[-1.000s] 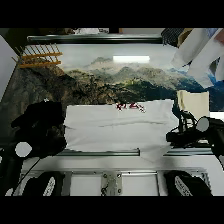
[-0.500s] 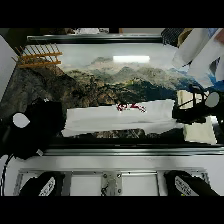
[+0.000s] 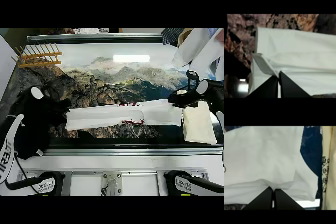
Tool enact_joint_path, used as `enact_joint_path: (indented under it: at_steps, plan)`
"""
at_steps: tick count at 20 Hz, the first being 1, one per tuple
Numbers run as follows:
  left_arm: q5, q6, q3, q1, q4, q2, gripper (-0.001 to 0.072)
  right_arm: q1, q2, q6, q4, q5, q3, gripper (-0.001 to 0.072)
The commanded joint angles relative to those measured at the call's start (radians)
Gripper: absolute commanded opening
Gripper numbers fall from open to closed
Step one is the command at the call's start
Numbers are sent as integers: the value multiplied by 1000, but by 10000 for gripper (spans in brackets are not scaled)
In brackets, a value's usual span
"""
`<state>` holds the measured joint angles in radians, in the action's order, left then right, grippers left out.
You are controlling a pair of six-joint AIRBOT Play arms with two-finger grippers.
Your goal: Fold the clothes and pants, and hang the long-sleeved shirts on hangers.
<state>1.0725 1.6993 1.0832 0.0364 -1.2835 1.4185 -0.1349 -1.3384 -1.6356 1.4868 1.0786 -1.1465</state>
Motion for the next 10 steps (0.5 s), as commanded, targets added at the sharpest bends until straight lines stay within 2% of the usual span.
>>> enact_joint_path:
  at_steps: [1,7,8,9,10]
  plan:
    - [0,-12,119,-34,-1,142,6,1,-62,-19,-18,-111,-6,15]
    - [34,-12,224,-38,3,242,7,1,-100,-16,-77,-204,-6,29]
    - [24,-12,234,-47,2,241,103,1,-100,-11,-93,-217,-6,133]
    - [23,-12,249,-53,2,241,366,1,-100,-11,-109,-227,-6,383]
    - [25,-12,269,-53,2,241,551,0,-100,-10,-127,-229,-10,572]
